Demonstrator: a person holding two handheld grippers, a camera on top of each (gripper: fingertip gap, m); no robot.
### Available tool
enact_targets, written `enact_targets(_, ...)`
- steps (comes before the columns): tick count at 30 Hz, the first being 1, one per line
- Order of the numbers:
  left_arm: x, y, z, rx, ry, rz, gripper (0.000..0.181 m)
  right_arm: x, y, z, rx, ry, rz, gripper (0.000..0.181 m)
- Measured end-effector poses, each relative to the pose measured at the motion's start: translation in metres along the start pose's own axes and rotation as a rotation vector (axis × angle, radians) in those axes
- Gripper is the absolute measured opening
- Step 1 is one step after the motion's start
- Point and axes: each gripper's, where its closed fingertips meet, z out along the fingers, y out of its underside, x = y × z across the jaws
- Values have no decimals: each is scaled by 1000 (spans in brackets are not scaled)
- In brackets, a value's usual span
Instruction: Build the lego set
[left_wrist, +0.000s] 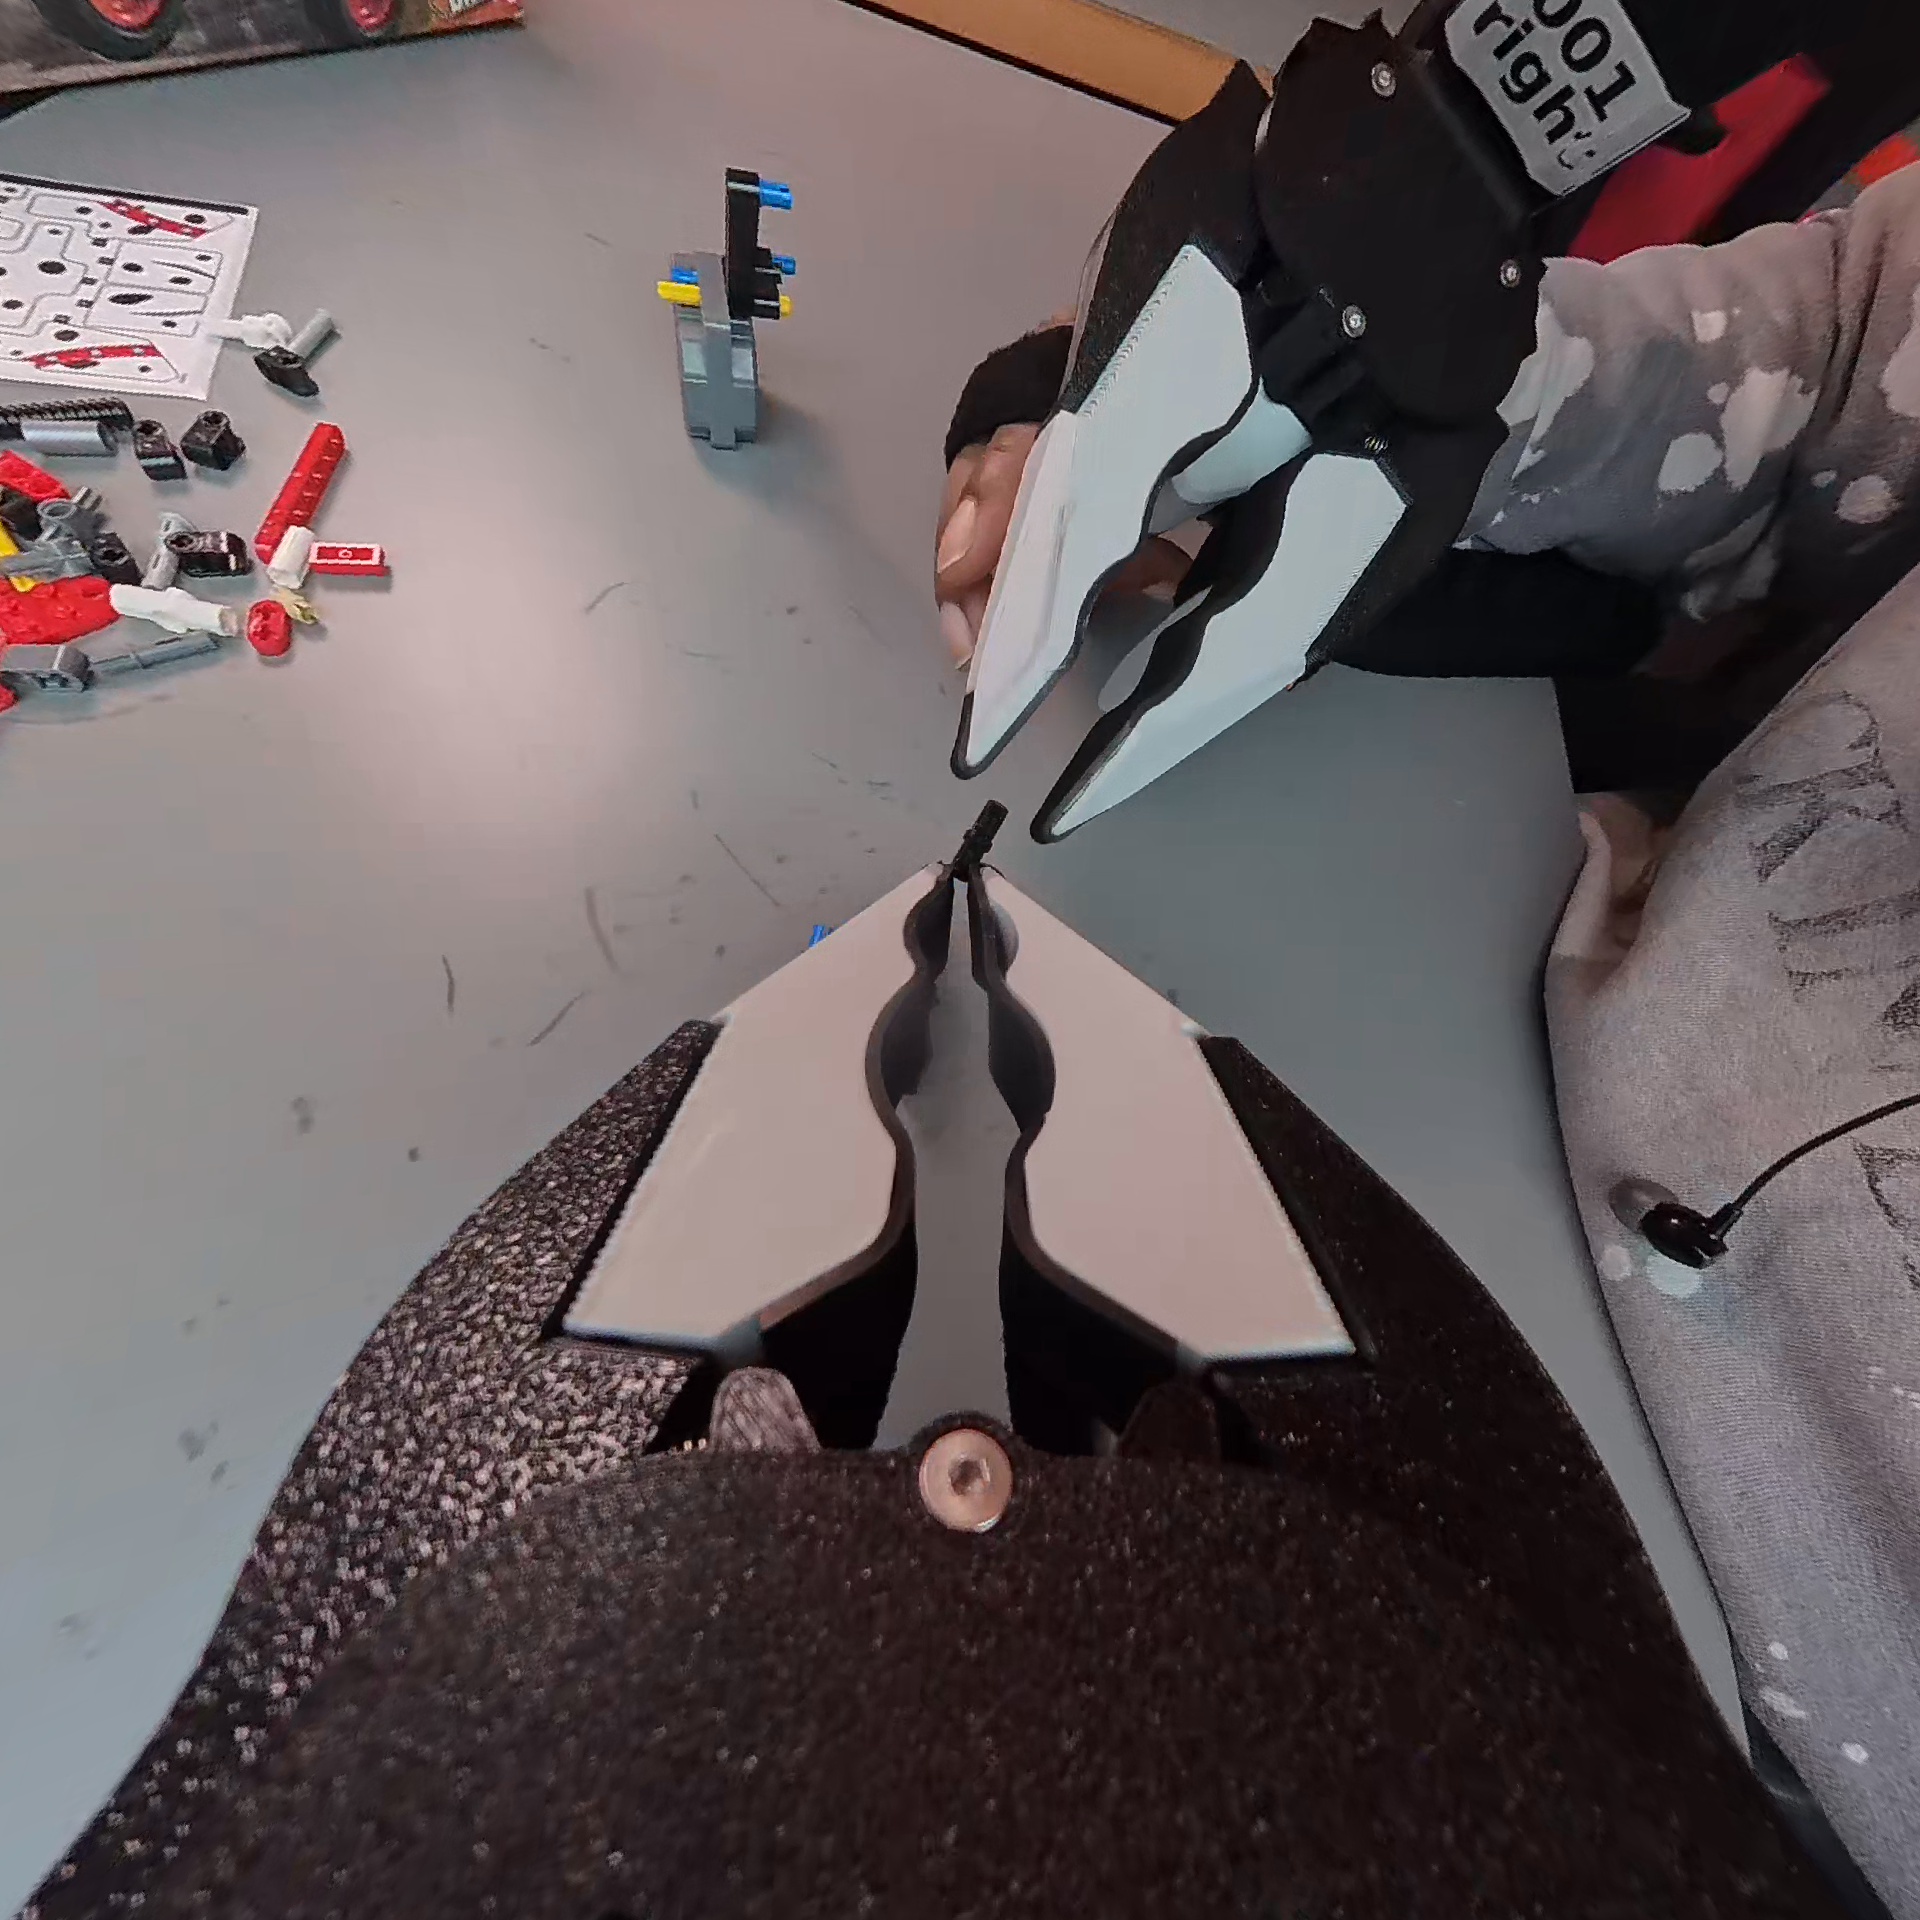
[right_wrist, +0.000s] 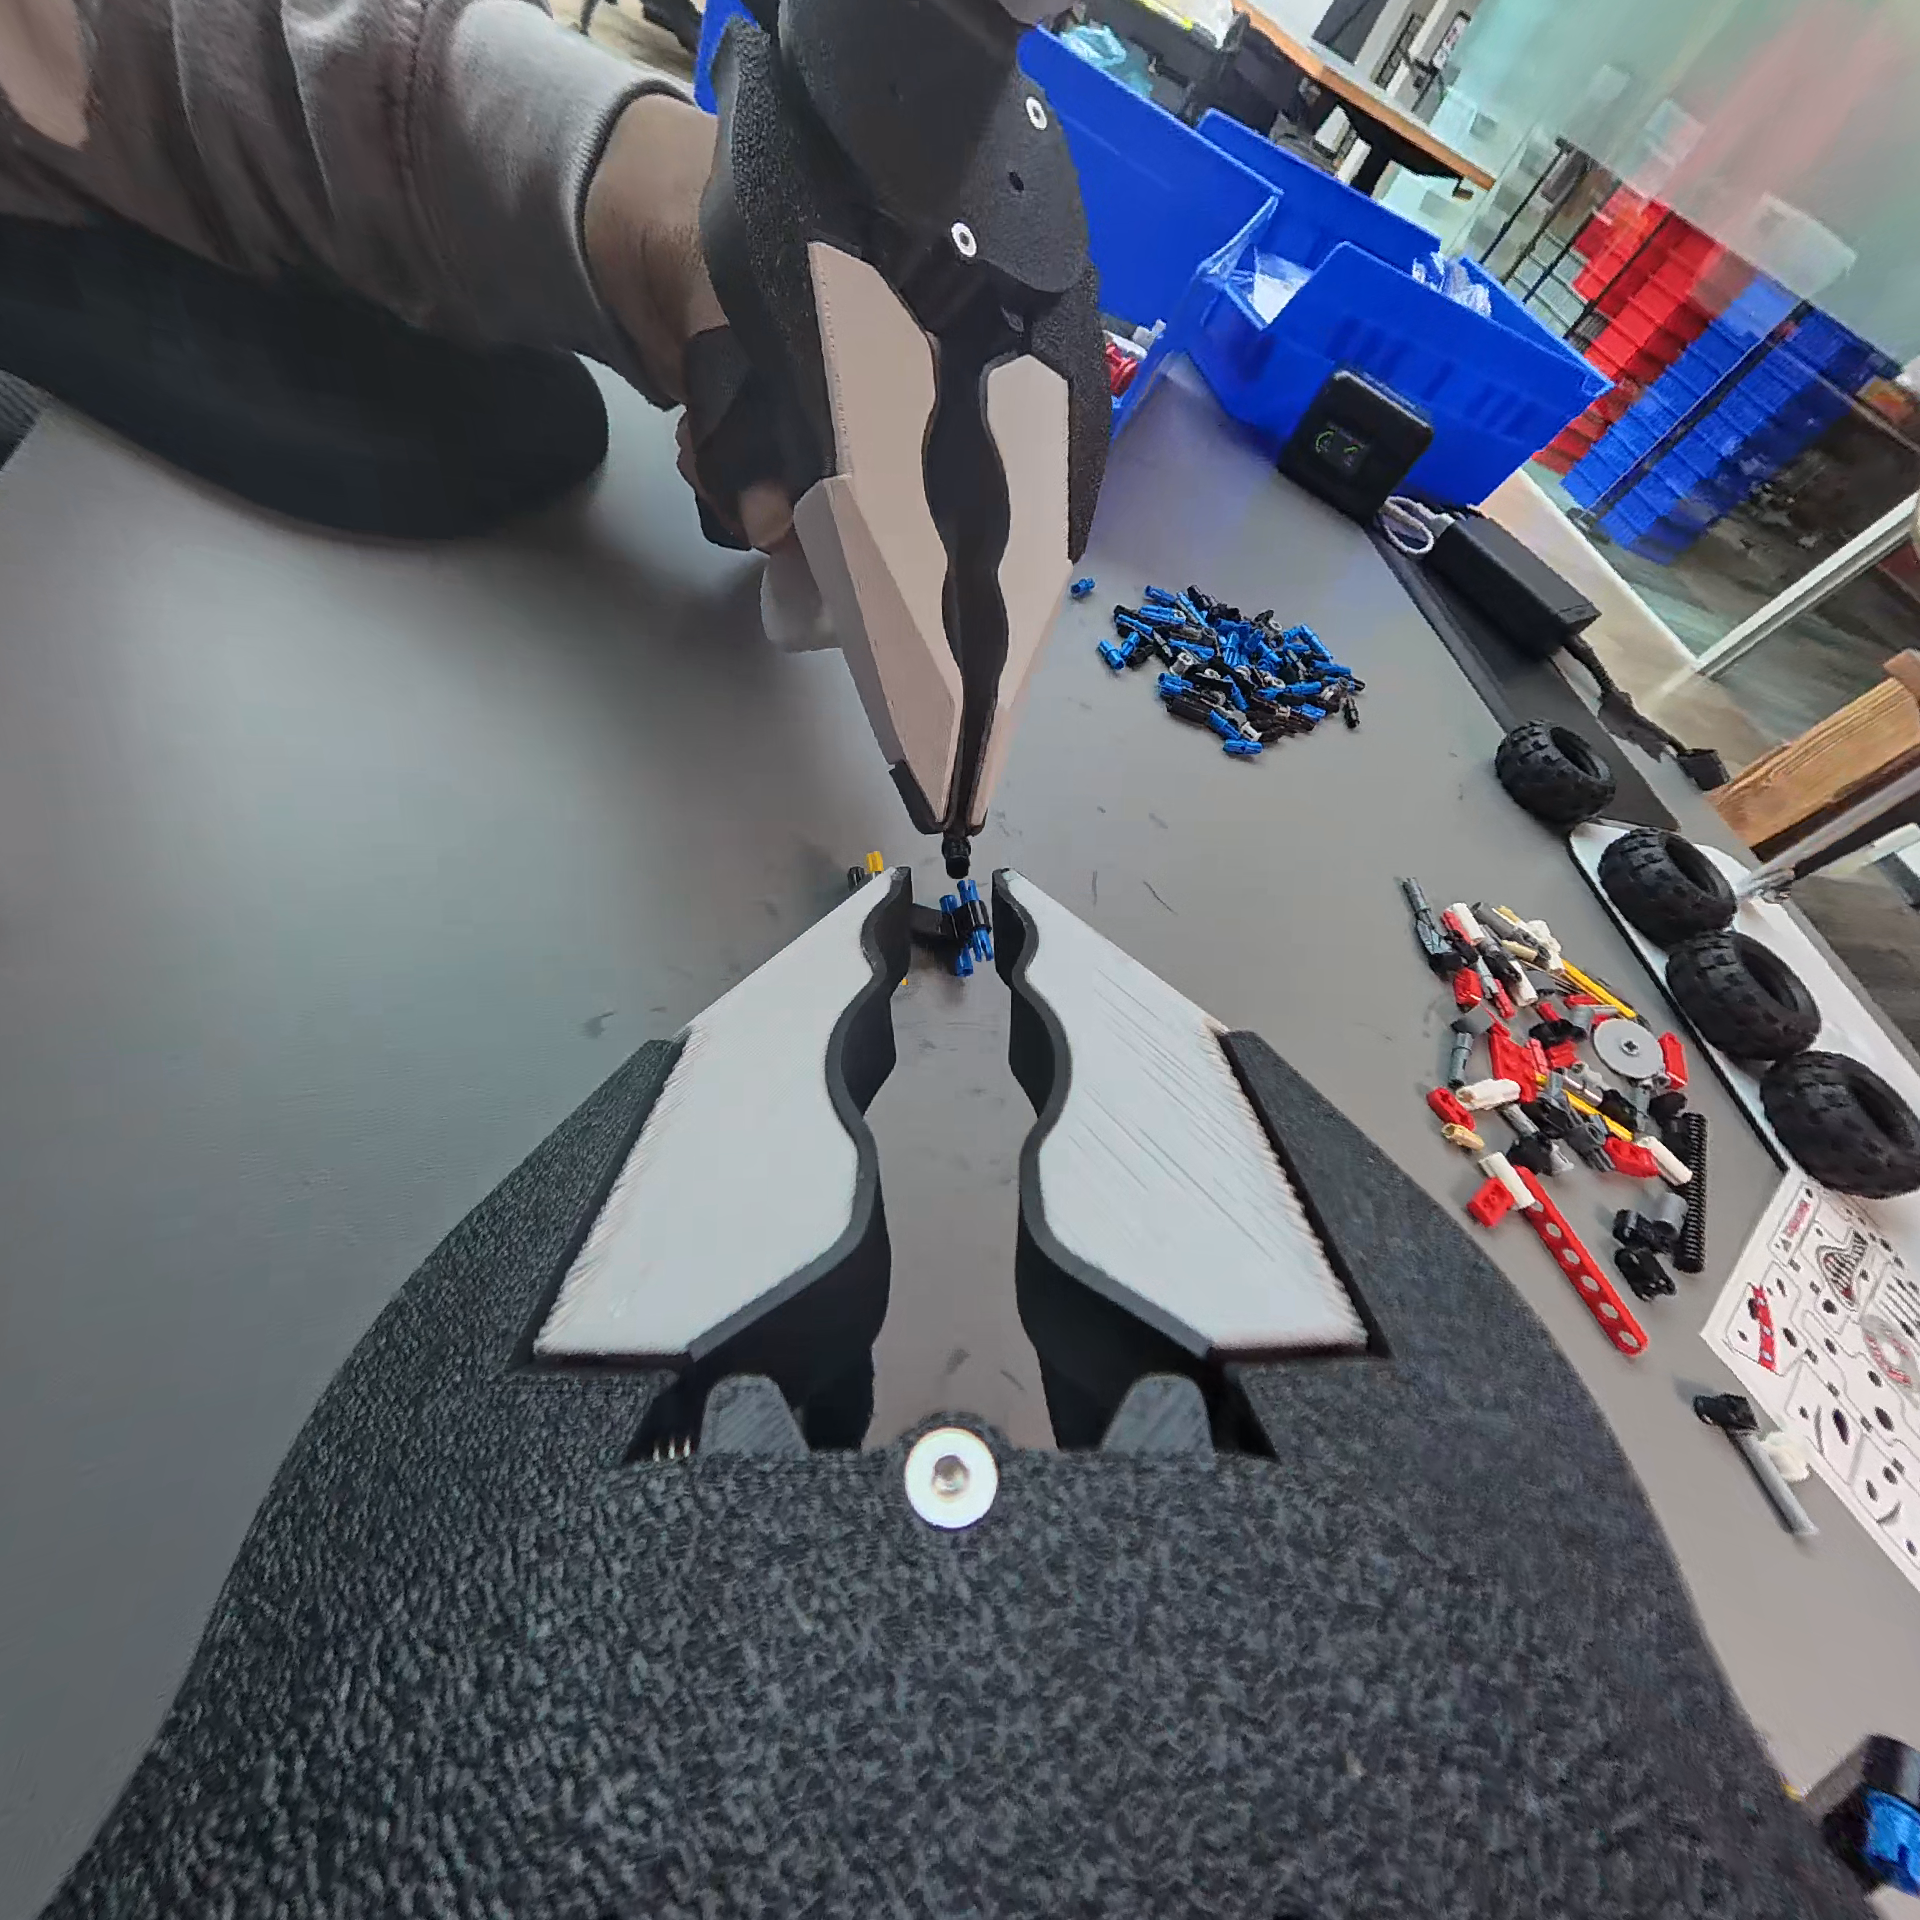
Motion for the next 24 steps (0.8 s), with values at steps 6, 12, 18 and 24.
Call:
enact_targets(6,7,-1,3,-3,10,16,2,-5,-2,3,0,-9,-17,6)
enact_targets(12,10,-2,1,14,25,19,3,-7,-3,2,2,-24,-6,4)
enact_targets(18,-5,4,-6,6,-27,6,29,6,-6,-10,44,-31,83,4)
enact_targets(24,-18,44,-1,-184,-94,25,35,11,8,-23,2,-66,118,5)
